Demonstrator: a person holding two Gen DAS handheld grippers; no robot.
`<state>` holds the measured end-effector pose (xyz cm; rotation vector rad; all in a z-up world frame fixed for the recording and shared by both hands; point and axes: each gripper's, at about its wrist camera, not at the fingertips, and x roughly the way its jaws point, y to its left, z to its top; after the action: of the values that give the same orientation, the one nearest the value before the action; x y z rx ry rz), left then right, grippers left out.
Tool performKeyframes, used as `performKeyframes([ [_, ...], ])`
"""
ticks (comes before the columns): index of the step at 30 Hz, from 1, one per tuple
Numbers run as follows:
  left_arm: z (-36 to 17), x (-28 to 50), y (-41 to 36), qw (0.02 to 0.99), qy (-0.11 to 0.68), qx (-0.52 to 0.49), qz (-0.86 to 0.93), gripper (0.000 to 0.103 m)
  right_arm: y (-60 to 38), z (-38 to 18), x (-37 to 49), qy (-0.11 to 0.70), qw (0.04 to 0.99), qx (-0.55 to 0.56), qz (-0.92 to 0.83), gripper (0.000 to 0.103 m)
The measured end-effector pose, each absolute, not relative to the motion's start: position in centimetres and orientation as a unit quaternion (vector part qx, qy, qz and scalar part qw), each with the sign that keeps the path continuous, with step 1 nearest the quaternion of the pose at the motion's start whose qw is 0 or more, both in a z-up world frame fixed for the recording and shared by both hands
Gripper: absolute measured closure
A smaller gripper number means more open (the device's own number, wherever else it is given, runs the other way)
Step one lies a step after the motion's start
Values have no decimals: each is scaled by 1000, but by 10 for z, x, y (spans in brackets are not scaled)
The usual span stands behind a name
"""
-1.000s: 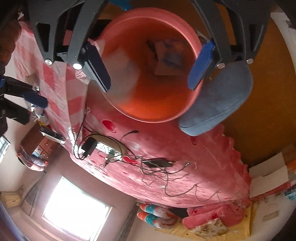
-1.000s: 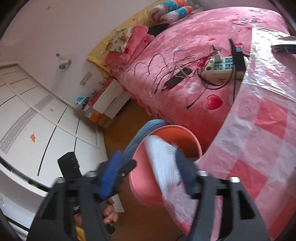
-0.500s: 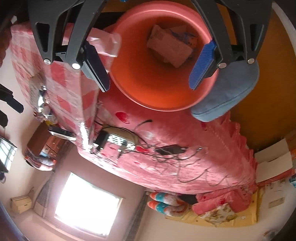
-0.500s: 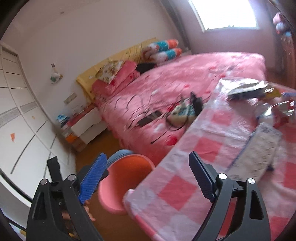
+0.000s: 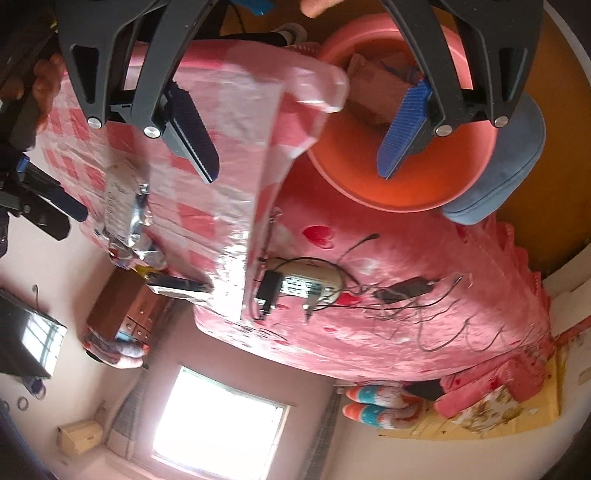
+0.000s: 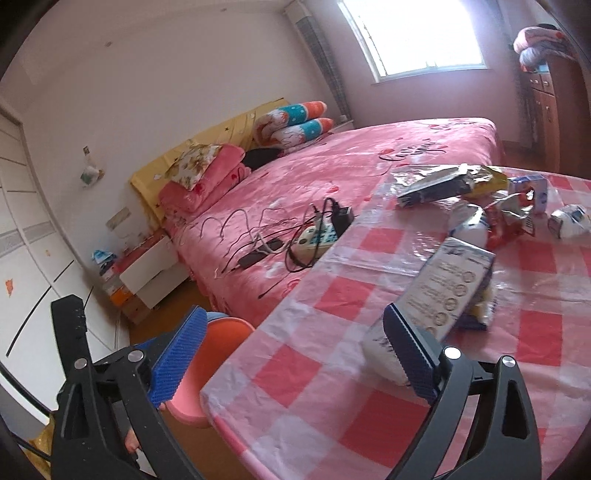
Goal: Collect trash
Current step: 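Move both open tools back to the trash pile on the table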
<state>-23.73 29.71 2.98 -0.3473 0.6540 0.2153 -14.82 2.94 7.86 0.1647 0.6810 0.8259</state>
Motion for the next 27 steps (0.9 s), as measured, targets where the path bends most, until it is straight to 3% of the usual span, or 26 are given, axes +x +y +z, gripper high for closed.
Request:
performKeyframes([
  [27, 53, -176, 191, 926, 362, -95, 48, 15, -86, 60, -101, 334, 870, 180, 317, 8],
])
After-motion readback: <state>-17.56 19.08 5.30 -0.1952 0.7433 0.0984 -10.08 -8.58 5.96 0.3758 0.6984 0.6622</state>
